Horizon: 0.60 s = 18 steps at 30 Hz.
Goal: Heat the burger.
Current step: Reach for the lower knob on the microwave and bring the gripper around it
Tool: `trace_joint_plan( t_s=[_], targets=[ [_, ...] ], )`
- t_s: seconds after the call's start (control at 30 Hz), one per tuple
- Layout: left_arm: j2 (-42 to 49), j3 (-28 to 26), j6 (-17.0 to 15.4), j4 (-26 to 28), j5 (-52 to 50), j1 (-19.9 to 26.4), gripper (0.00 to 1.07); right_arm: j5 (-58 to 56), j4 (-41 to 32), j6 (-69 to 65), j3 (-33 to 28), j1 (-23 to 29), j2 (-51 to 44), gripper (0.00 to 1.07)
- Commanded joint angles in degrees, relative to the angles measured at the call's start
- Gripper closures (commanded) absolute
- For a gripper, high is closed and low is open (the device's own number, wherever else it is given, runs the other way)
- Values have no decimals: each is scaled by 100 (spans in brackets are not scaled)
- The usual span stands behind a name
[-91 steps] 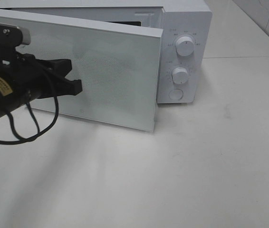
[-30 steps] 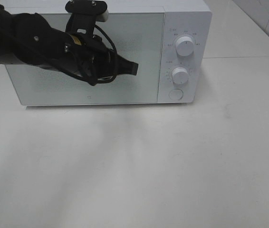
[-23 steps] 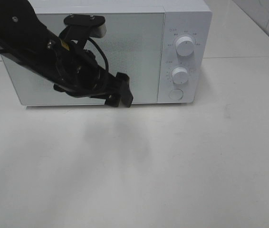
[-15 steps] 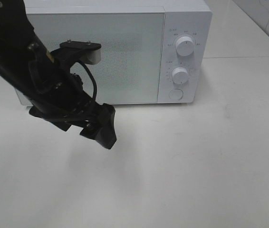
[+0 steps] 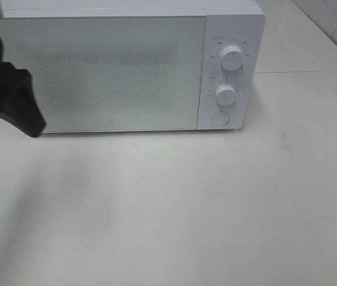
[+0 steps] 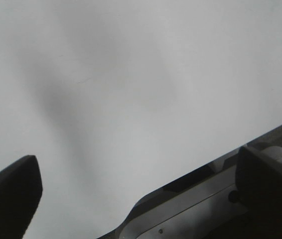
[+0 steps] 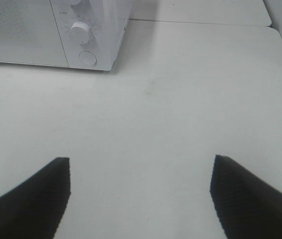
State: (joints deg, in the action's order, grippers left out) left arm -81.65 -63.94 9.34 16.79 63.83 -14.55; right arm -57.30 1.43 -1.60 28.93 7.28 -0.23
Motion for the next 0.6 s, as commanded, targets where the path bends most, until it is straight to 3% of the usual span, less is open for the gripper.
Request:
trace_joint_plan(
  t_s=[0.03,0.07,0.13,0.17,0.27,0.3,0.37,0.43,0.53,0.6],
  targets=[
    [344,23,80,-120,378,647,8,34,29,29,-17,-40,-155,32],
    [516,23,80,-223,544,1020,8,34,29,29,-17,-40,-155,32],
    [607,23,80,-269,647,1220,8,34,29,29,-17,-40,-155,32],
    [796,86,63,-350,882,1599,8,34,23,52,-17,-40,-155,32],
    [922,160,29,-367,945,1770,8,34,23,52,-17,-40,-155,32],
    [1238,407,-69,-378,922,2000,8,34,23,52,-17,-40,-155,32],
    [1427,561,-86,-384,848,2074,8,34,23,52,-17,-40,-155,32],
    [2160,1140,-86,-361,539,2103,8,34,23,52,-17,-40,-155,32],
    [2378,1289,-52,-355,481,2103,8,34,23,52,-17,-40,-155,32],
    [3243,1856,-29,-367,252,2103,8,34,23,52,-17,-40,-155,32]
  ],
)
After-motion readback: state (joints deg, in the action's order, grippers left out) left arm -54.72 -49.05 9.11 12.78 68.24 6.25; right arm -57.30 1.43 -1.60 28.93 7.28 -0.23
